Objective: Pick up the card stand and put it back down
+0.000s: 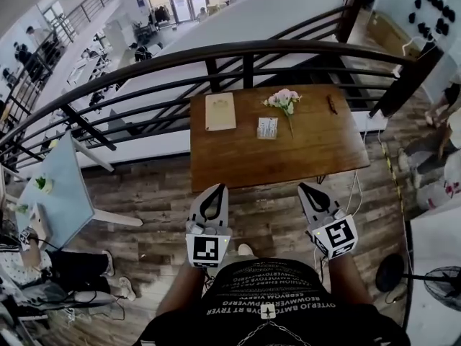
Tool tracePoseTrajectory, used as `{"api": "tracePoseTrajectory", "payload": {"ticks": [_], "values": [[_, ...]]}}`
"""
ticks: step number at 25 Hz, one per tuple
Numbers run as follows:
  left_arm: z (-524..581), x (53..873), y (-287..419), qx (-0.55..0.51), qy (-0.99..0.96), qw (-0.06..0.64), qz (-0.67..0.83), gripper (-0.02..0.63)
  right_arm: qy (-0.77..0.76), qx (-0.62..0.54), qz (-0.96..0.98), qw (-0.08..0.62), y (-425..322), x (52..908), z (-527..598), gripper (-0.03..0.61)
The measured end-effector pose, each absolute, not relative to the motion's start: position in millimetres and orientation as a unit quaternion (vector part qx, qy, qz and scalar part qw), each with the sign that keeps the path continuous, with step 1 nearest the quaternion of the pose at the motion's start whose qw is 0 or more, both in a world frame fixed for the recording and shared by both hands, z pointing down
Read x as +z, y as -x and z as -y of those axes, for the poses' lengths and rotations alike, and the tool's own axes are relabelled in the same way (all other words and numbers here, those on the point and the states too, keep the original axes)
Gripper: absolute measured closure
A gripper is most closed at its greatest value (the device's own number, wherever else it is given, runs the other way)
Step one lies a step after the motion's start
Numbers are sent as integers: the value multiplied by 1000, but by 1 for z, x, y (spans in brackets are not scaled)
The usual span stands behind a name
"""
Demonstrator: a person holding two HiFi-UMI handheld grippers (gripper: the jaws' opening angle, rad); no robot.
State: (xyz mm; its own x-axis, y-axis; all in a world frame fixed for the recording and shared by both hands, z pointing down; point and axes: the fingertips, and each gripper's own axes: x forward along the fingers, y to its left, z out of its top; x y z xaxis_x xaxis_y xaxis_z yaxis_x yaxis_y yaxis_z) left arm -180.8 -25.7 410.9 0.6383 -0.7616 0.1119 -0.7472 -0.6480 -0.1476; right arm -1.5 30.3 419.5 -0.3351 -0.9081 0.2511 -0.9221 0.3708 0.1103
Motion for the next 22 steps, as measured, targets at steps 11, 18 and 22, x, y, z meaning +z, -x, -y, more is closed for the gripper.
{"api": "tracePoseTrajectory", "payload": {"ticks": [11,18,22], "values": [[33,430,164,-87,914,23,-396,591,-573,43,802,165,-15,435,-35,563],[52,431,150,-95,909,23,-405,591,-570,53,808,140,-30,439,-10,563],[67,429,135,-98,905,27,-412,591,-562,54,815,133,-44,439,9,563]]}}
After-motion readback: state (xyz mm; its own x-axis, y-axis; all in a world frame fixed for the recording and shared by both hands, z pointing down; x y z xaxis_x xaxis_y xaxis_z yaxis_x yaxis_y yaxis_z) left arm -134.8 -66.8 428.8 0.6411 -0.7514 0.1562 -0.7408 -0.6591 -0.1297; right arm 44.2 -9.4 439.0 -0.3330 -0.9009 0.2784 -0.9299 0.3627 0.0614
